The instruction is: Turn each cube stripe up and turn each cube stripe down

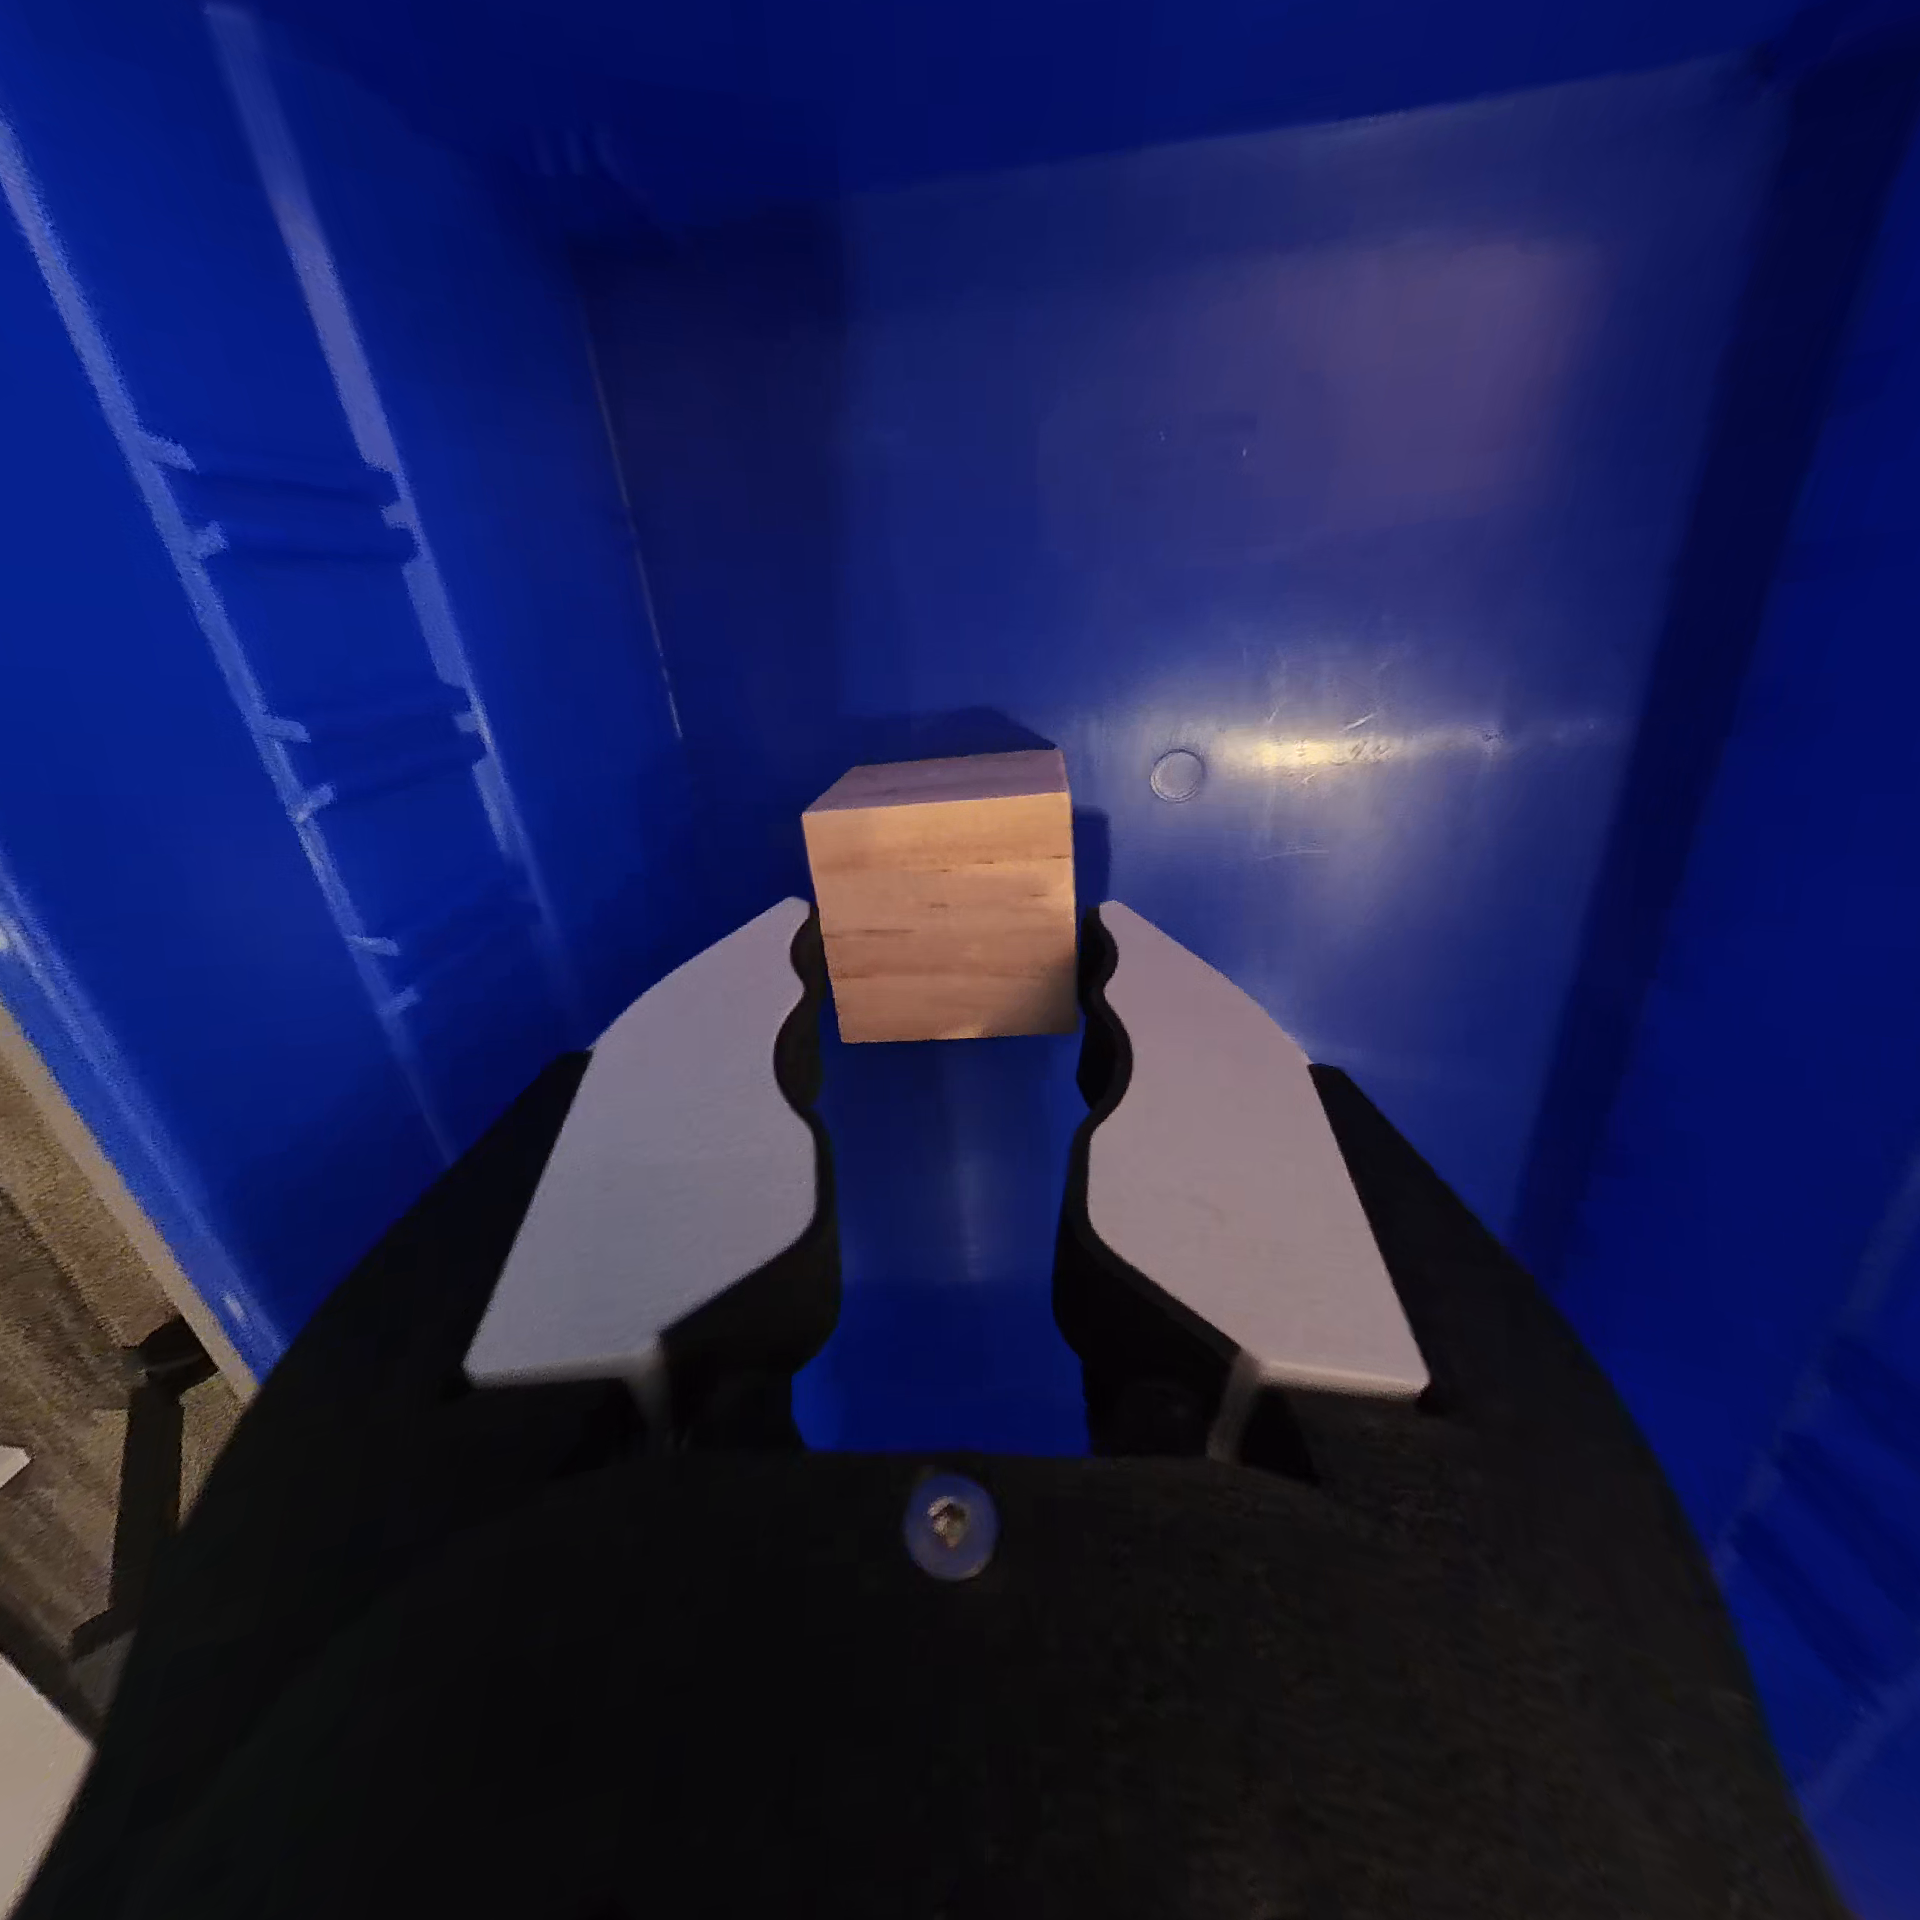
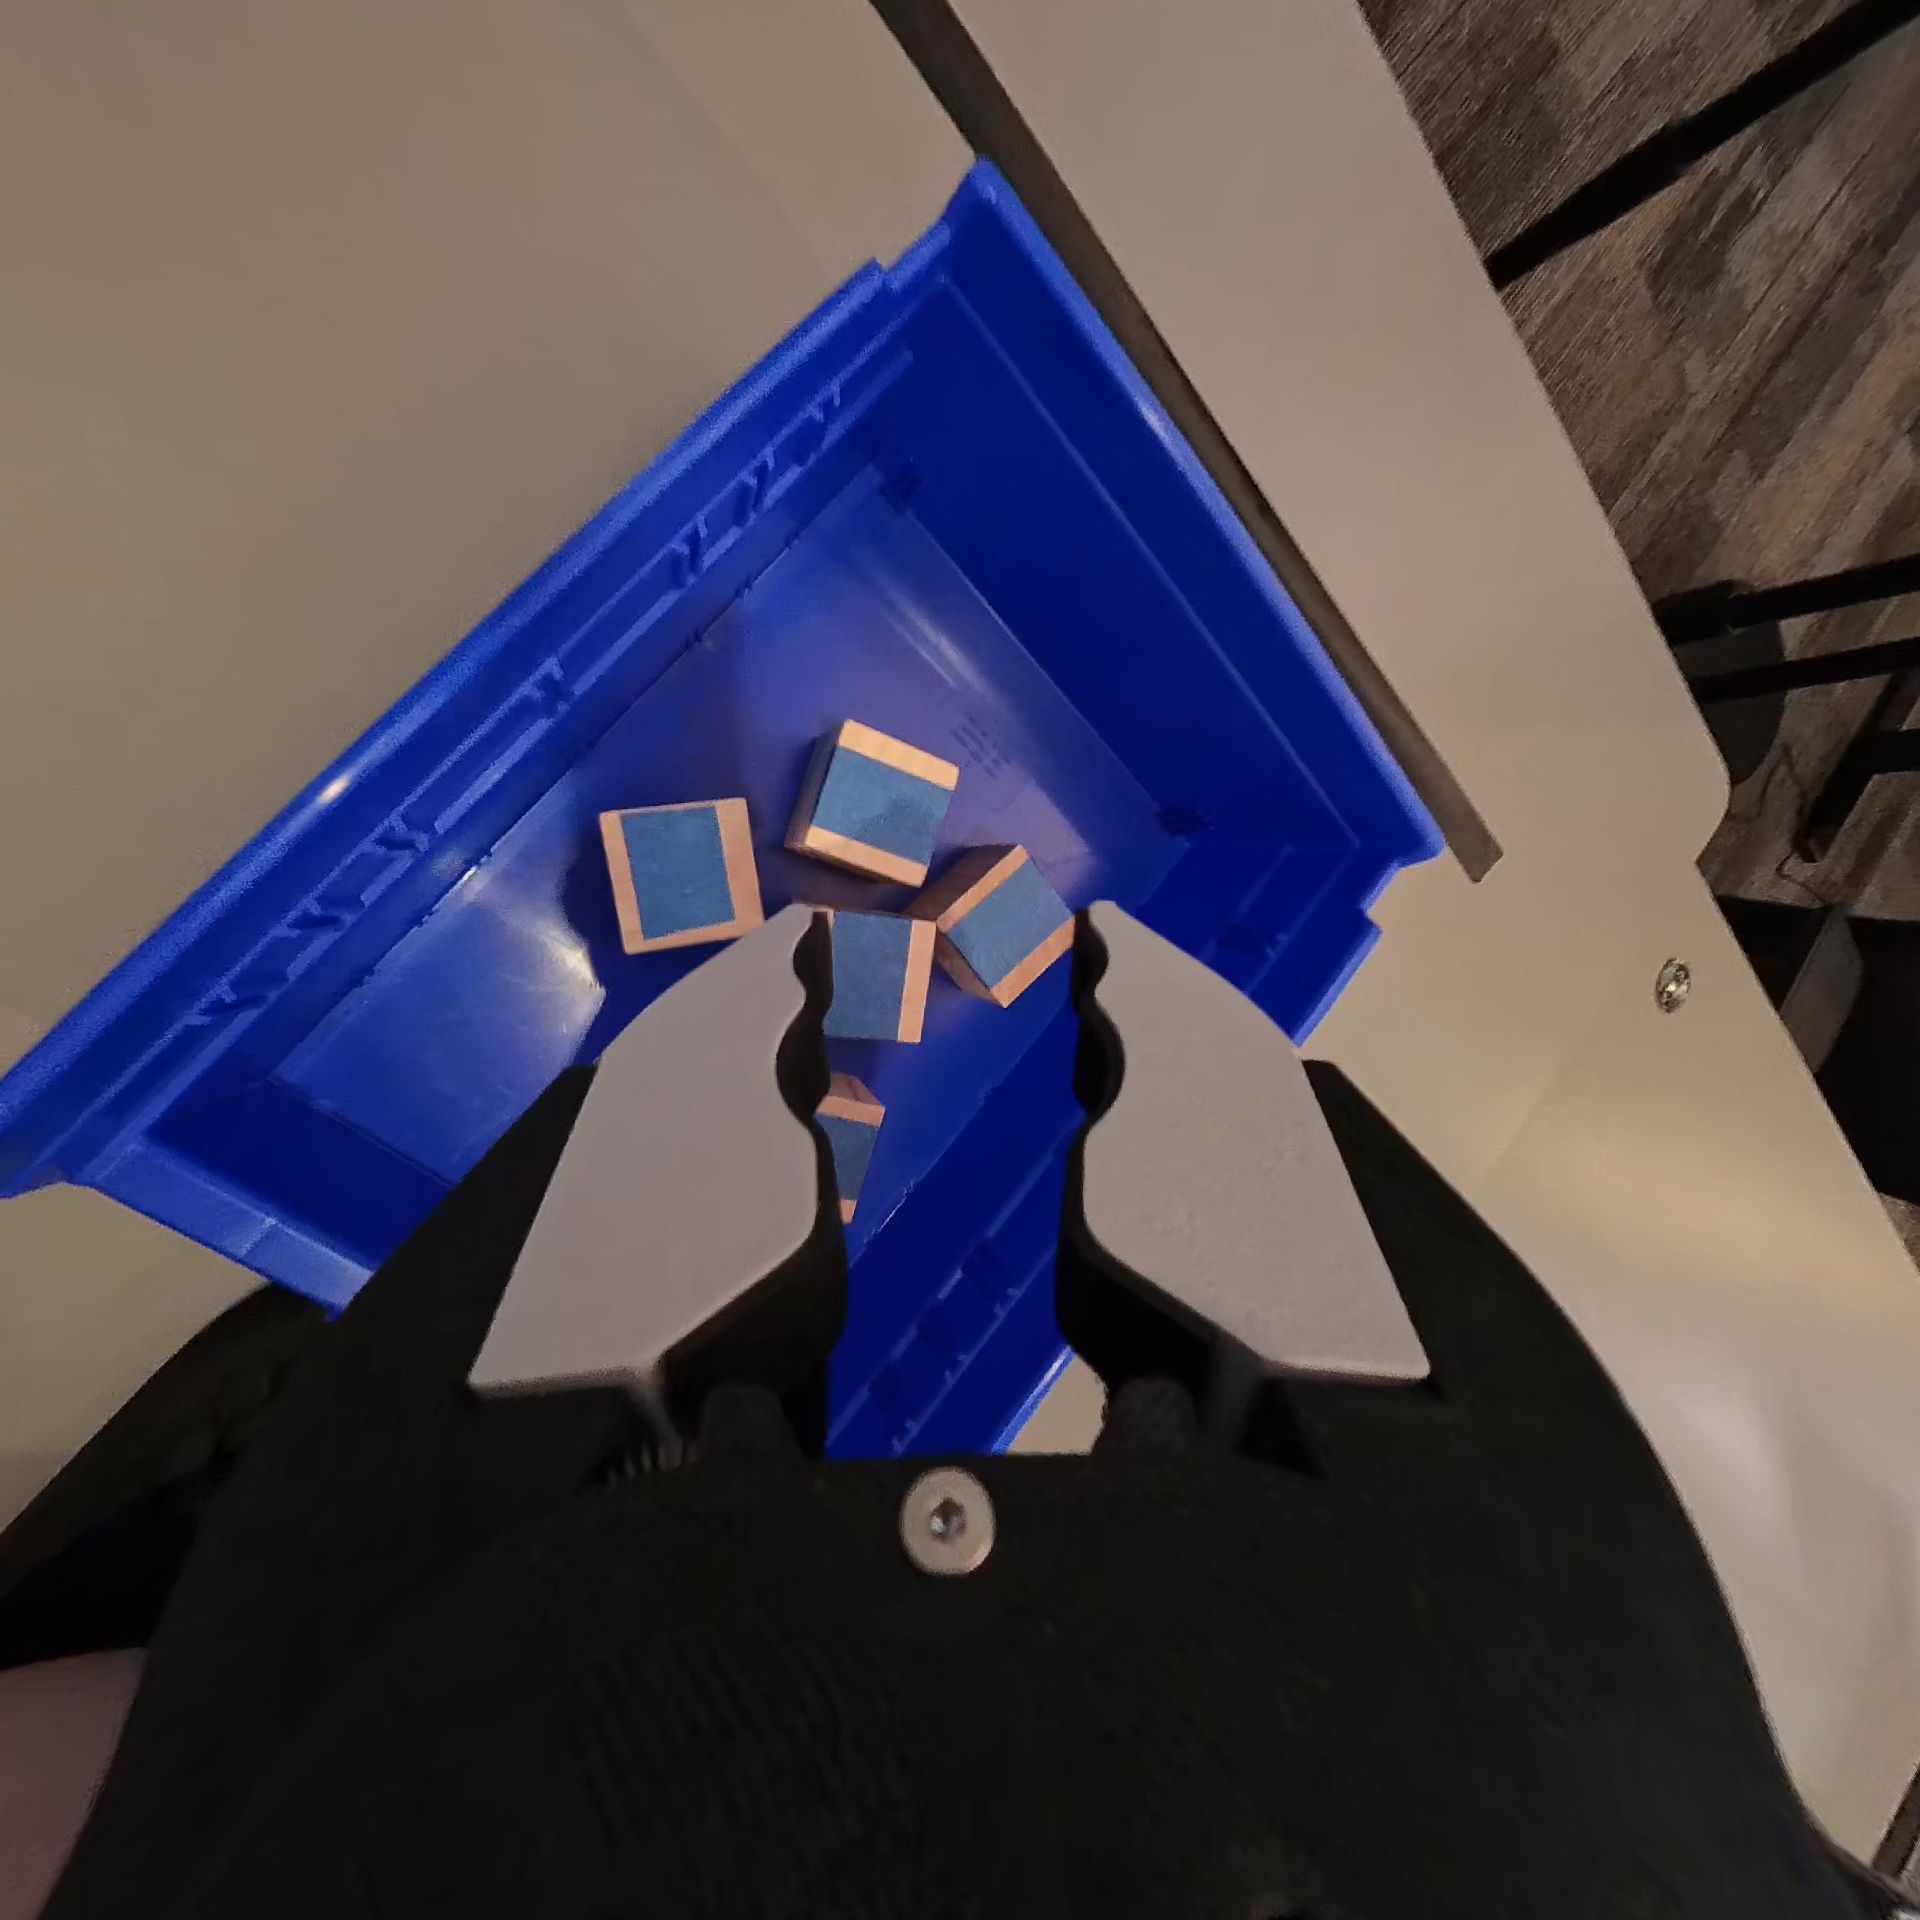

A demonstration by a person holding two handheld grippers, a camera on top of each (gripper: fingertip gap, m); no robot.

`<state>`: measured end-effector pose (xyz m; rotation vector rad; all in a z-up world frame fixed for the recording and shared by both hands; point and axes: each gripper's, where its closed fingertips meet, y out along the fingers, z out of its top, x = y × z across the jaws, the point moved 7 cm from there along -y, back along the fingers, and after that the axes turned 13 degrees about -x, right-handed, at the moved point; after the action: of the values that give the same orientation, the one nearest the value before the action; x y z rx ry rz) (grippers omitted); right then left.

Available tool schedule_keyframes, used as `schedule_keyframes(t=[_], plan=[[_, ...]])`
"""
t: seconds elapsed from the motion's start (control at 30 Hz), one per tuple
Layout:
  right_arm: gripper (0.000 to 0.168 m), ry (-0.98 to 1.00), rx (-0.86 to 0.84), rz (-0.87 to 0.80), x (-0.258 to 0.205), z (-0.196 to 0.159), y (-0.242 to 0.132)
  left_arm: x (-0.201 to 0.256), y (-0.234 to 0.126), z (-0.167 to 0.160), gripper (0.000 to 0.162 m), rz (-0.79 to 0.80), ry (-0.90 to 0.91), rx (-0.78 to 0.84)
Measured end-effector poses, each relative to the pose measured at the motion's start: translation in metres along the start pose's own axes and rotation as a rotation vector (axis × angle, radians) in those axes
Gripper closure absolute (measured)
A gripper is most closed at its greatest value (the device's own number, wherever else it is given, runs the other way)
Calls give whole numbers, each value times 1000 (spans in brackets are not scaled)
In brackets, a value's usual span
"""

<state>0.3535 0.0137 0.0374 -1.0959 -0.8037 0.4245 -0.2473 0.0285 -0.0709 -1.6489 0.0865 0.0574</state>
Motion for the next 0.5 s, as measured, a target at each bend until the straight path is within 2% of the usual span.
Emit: schedule_keyframes(t=[0.13,0.2,0.27,0.33,0.4,0.5], plan=[[122,-25,94,-74,-4,17,-13,1,-13,0,116,19,16,55],[122,-48,176,-117,-9,31,-21,3,-35,-4,115,45,23,140],[122,-86,310,-167,-19,51,-33,13,-69,-12,116,0,68,285],[122,-172,481,-159,-40,74,-44,34,-110,-26,116,-137,163,483],[121,-307,640,-42,-74,90,-53,65,-147,-45,116,-317,337,664],[110,-381,874,40,-111,111,-70,125,-178,-74,116,-661,648,751]])
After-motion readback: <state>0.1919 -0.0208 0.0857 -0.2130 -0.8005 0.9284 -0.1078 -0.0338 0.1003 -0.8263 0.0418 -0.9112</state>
